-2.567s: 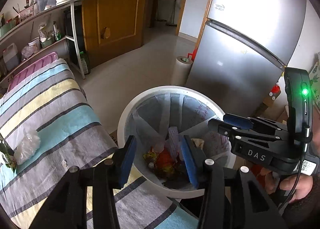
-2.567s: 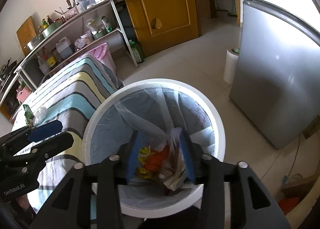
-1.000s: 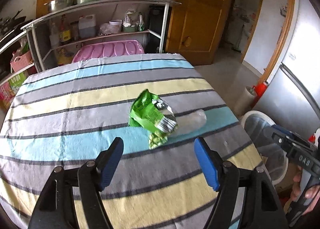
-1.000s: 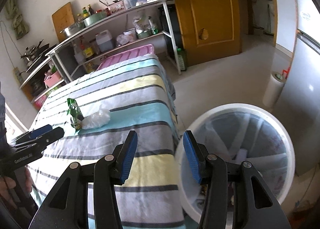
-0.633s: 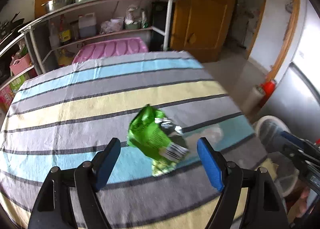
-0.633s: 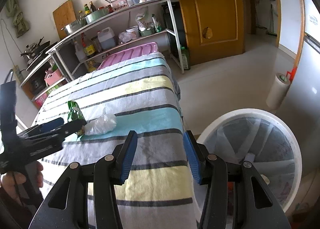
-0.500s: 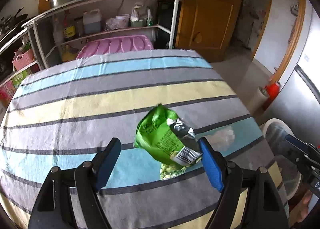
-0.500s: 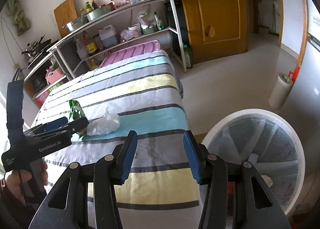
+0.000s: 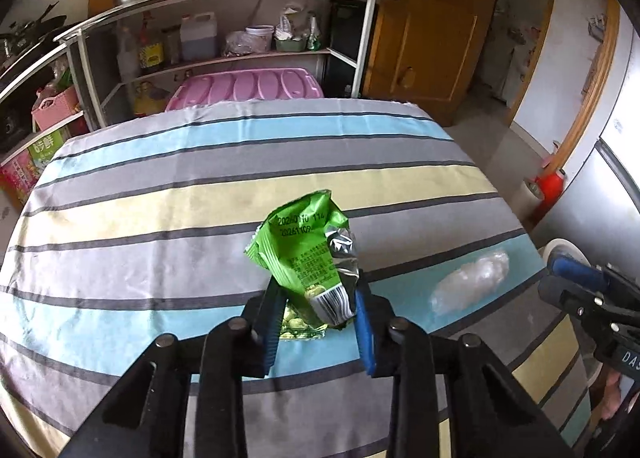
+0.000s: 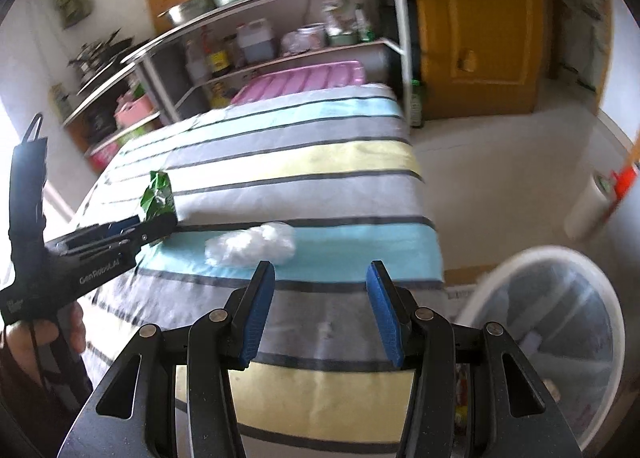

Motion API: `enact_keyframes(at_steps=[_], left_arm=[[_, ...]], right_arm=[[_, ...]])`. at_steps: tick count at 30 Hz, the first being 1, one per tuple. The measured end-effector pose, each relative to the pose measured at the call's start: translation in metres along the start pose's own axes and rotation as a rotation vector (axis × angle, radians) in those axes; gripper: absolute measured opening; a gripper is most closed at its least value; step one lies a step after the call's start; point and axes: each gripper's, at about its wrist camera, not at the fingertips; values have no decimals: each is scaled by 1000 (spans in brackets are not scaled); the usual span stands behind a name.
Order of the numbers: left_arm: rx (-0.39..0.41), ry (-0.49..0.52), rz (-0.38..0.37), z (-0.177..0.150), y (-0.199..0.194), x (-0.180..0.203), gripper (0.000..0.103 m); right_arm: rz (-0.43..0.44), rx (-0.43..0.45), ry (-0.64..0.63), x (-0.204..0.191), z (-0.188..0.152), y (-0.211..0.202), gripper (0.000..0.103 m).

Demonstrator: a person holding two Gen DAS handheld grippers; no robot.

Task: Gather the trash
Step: 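Grasp the green snack bag with the left tool while the right tool grasps the clear plastic bag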

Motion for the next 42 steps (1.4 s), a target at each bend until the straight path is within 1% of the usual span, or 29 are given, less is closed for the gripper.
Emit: enact_keyframes(at_steps=[2,3,7,9,11,14,16,19,22,26,27,29,36,37,39,40,41,42], left_arm=[[-5,-10,-4,-4,-2,-6,33],[-4,-18,-9,-6,-3,-9,33],[-6,-25,-19,-14,-9,-16,33],[-5,-25,-26,-18,-12,-17,33],[-4,-24,-32,-20,-14,-17,33],[-6,-24,-38,-22,-14,-17,33],[-7,-22,-39,-23,-14,-17,33],[-5,-20,-46,-23,-15,-17,33],[-4,-18,-49,-24,-15,-16,33],[-1,-21,-54,-25,-15,-17,33],[0,-23,-55,-25,-15,-16,33],[-1,-25,-54,-25,-15,-17,33],[-2,-23,-45,-27,-17,-13,33],[0,-24,-46,-27,-17,-13,33],[3,-22,-48,-26,-17,-11,33],[3,-20,-47,-26,-17,-10,33],[2,-16,-48,-26,-17,-8,33],[4,-11,-49,-25,-18,-8,33]], right_arm=[[14,-2,-50,-10,4,4,49],[35,-8,-78,-15,6,8,49],[81,-20,-152,-31,10,23,49],[83,-8,-171,-36,12,29,49],[108,-5,-178,-40,15,33,49],[151,-41,-207,-47,18,45,49],[131,-69,-225,-48,18,55,49],[157,-105,-225,-43,14,56,49],[167,-118,-230,-39,9,51,49],[168,-175,-267,-38,-3,52,49],[160,-178,-286,-39,-7,53,49],[134,-155,-317,-42,-12,53,49],[103,-140,-262,-40,-12,52,49],[98,-136,-255,-40,-11,52,48],[85,-124,-241,-39,-13,51,39],[80,-120,-236,-39,-13,51,31],[78,-118,-232,-38,-13,50,28],[80,-118,-225,-37,-12,50,28]])
Point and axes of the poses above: each gripper's, at about its wrist camera, not at the fingertips, and y roughly the way its jaws point, x to its right, z to its top, and after that the axes turned 13 degrees about y, right-handed
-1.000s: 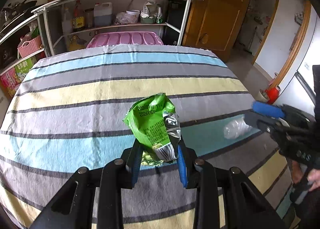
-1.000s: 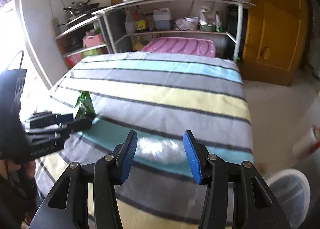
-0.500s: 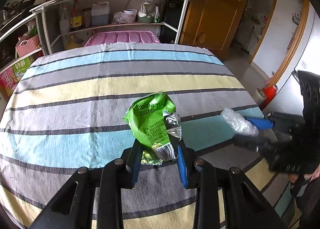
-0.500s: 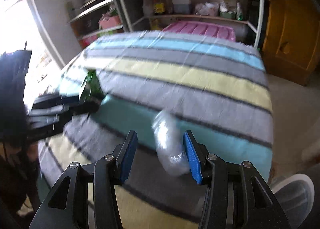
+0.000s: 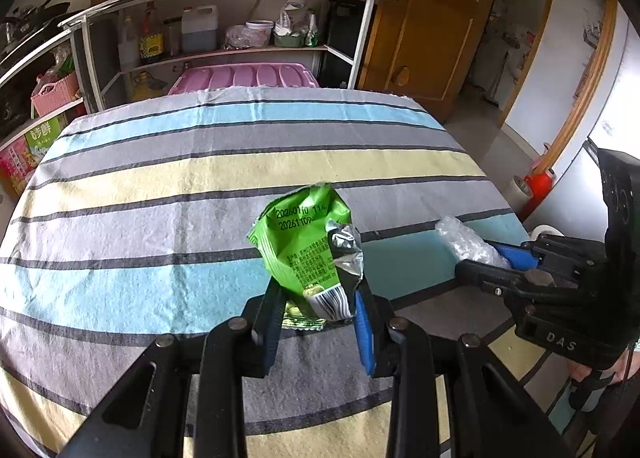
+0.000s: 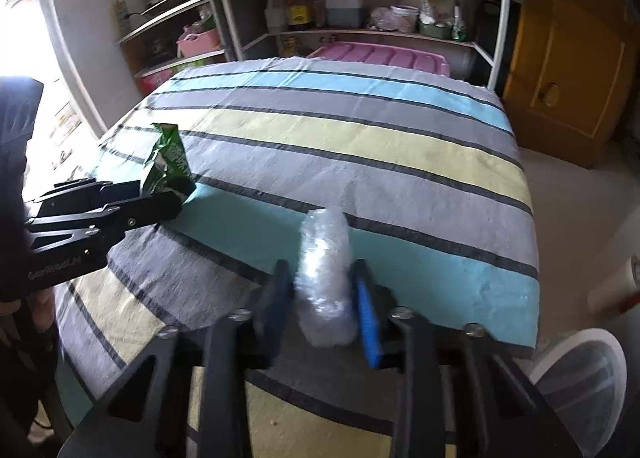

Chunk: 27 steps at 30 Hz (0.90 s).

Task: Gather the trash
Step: 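Grasp the green snack bag with the left tool while the right tool grasps the clear plastic bag, then carry the green bag and clear bag over the bin and open both tools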

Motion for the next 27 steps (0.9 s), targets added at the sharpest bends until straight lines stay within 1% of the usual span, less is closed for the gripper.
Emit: enact_keyframes(at_steps=[7,13,15,21,24,27], left_arm=[[11,19,-4,2,-6,8,33],[30,36,-10,3,-16,19,33],[41,46,-10,4,-20,25,33],[78,95,-35,9,-34,53,33],[92,125,-60,13,-38,71,33],[101,152,-83,17,-40,89,33]], right_arm=[[-6,32,11,-1,-4,-11,26],[13,97,53,1,-8,-39,26],[3,112,73,3,-11,-48,26],[8,169,147,19,-23,-78,26],[-7,204,170,27,-30,-96,26],[-44,226,183,37,-36,-110,26]])
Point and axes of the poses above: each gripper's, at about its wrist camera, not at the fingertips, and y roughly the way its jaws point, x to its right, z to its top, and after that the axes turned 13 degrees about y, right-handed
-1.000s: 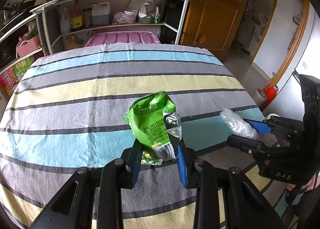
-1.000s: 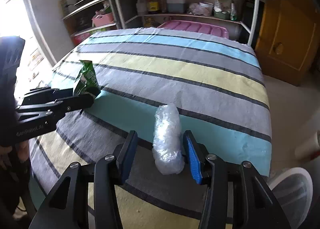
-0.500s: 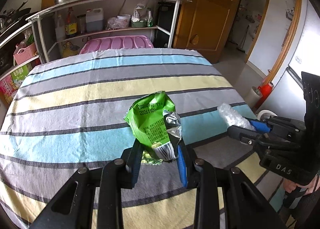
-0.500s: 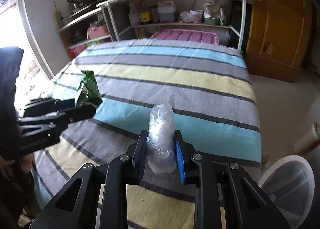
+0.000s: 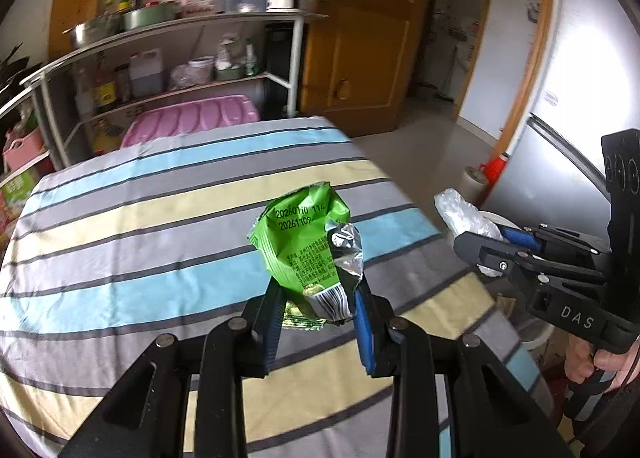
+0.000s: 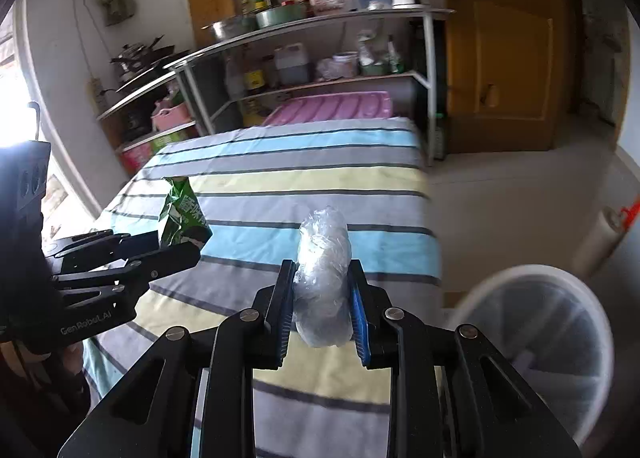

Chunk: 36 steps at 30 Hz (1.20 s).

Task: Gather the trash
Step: 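Carry the green bag and clear bag over the bin and open both tools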

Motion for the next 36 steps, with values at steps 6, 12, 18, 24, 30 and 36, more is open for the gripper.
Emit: enact_keyframes(at_steps=[6,12,18,24,30,36], left_arm=[[16,60,-48,13,3,37,33],[17,119,-101,28,14,78,33],[12,179,-184,39,29,126,33],[1,240,-243,48,41,170,33],[-36,265,-273,49,57,193,33],[-73,277,-273,45,70,207,33]], right_arm=[[-45,47,57,32,-2,-29,26],[-115,85,124,70,-5,-57,26],[-195,95,188,109,-16,-78,26],[-259,95,253,144,-27,-95,27],[-297,66,291,169,-38,-95,27],[-321,33,311,185,-46,-85,27]])
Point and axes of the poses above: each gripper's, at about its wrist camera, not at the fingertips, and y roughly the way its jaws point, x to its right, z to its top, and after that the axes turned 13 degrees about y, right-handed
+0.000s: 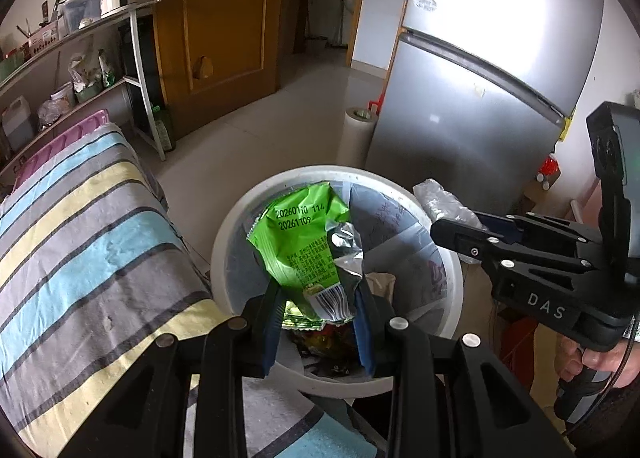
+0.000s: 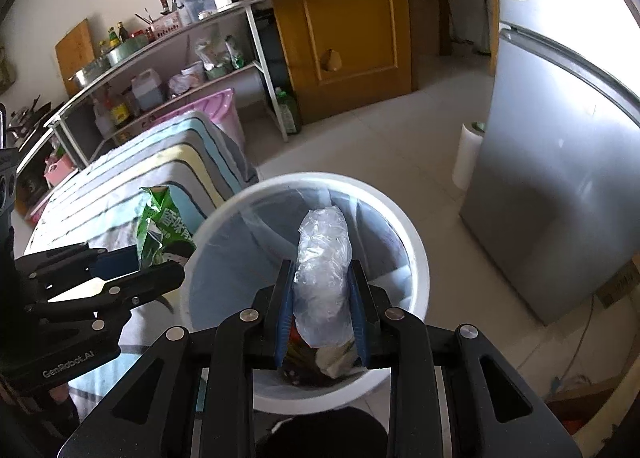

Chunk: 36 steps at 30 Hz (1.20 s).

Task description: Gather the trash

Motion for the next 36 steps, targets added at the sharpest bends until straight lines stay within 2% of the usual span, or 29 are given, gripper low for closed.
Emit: enact_keyframes(at_steps=[9,12,14,16,20,22,30,33,36], left_arm=[[-30,7,-5,1,10,6,34],[-32,0,-11,2,11,4,37],[-38,-5,-1,2,12,3,40],[-39,-11,5,1,12,2,49],[-33,-17,4,0,11,0,52],[-29,-19,9,-1,9,0,57],[15,-16,62,-8,-13,0,63],[45,-19,128,-12,-29,-2,69],[69,-20,168,-17,-44,-4,69]], right_arm=[[-42,-42,6,8,-4,18,27],[-64,-50,1,9,-5,22,28],[-77,-47,-1,11,-5,23,38],[-72,-42,5,11,-5,22,48],[-80,-33,13,11,-5,21,50],[-85,-25,18,10,-4,19,50],[-93,58,16,-2,-11,-10,50],[-81,86,38,-7,-17,-23,50],[-69,111,54,-14,-26,-38,50]])
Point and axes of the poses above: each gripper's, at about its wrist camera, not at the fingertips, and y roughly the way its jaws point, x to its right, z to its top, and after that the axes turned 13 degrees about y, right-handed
